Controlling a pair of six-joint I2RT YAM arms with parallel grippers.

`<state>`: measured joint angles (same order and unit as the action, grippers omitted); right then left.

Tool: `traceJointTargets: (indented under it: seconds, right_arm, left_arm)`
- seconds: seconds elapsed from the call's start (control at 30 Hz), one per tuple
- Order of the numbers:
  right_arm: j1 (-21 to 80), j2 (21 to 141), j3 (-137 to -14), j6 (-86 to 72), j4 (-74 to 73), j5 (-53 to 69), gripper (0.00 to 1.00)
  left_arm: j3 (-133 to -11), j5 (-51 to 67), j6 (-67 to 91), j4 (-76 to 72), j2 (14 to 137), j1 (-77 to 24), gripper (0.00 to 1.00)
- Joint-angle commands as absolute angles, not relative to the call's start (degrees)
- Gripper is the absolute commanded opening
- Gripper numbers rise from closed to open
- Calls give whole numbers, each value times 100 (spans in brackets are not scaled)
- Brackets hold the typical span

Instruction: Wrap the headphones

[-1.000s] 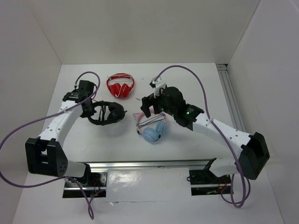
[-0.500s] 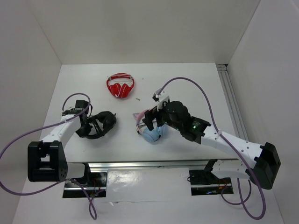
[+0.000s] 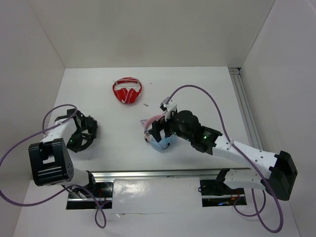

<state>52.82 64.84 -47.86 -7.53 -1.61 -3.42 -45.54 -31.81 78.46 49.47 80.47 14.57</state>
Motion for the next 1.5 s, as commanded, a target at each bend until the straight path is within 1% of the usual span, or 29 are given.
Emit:
traceJointTargets:
  seconds: [0.0,0.07,0.1,0.13,0.17,0.23,0.27,0.3,0.33,0.4,0.43,0.47,0.5,0.57,0.77,0.93,1.0,1.1,1.2,1.27,1.3,1.37,1.4,1.43,1.47]
  right_arm:
    - [5422,6337,-4702,-809,202,-246,99]
    - [5423,6337,-4702,-756,149,-246,99]
    - [5475,6337,-4702,-756,149,-246,99]
    - [5476,6337,-4650,-756,149,-246,99]
    - [5536,6337,-4649,-756,149,-194,99]
    - [5598,6337,-4649,-756,149,-193,99]
    - [5599,6337,-4649,-756,149,-193,99]
    - [5651,6337,-4649,-756,149,-193,99]
    - [5721,6337,-4649,-704,149,-193,99]
    - [5791,6337,-4649,-651,97,-263,99]
    - [5853,6267,-4649,-650,97,-264,99]
    - [5854,6267,-4649,-650,44,-264,99]
    - [5854,6267,-4649,-650,44,-264,99]
    - [5854,6214,-4710,-650,-17,-264,99]
    - [5906,6214,-4772,-650,-18,-264,99]
    - [5968,6266,-5088,-782,-219,-360,99]
    - [5968,6328,-5237,-782,-403,-360,99]
    - [6090,6328,-5658,-896,-720,-527,99]
    - [6152,6126,-6037,-1151,-1307,-1158,99]
    - [6205,5951,-6537,-1414,-2019,-1667,99]
    - [6205,5950,-6713,-1546,-2300,-1835,99]
    - [6205,5679,-7118,-1809,-2905,-2134,99]
    - [6205,5573,-7224,-1915,-3074,-2197,99]
    - [6205,5468,-7312,-1986,-3215,-2197,99]
    - [6205,5249,-7460,-2047,-3356,-2284,99]
  left_arm:
    - [-4536,-3682,9035,5889,8139,1844,0]
    - [-4421,-3622,8983,5784,7999,1986,4]
    - [-4360,-3621,8982,5731,7998,2056,14]
    - [-4359,-3621,8982,5730,7946,2057,14]
    - [-4307,-3691,9096,5826,7945,2057,30]
    - [-4307,-3691,9358,6063,7893,2127,40]
    - [-4307,-3761,9430,6064,7823,2127,49]
    - [-4254,-3762,9152,5925,7822,2127,56]
    - [-4254,-3762,9149,5802,7822,2127,70]
    - [-4254,-3631,8861,5626,7770,2127,84]
    - [-4254,-3630,8859,5625,7770,2127,90]
    - [-4254,-3578,8798,5573,7770,2127,94]
    - [-4254,-3577,8798,5572,7770,2127,94]
    - [-4385,-3463,8675,5572,7577,2127,100]
    - [-4613,-3234,8069,5520,6716,2180,100]
    - [-4676,-3112,7850,5581,5882,2241,100]
    - [-4597,-2963,7630,5458,5818,2380,100]
    - [-4876,-2576,7182,5520,5617,2443,100]
    - [-5158,-1927,6103,5388,5020,2443,100]
    - [-5282,-1434,5495,5221,4651,2443,100]
    - [-5404,-1250,4997,5221,4258,2443,100]
    - [-5536,-810,4660,5465,3808,2443,100]
    - [-5659,-565,4232,5467,3579,2374,100]
    - [-5712,-415,4228,5606,3116,2251,100]
    - [-5713,-22,4158,5686,2859,2146,100]
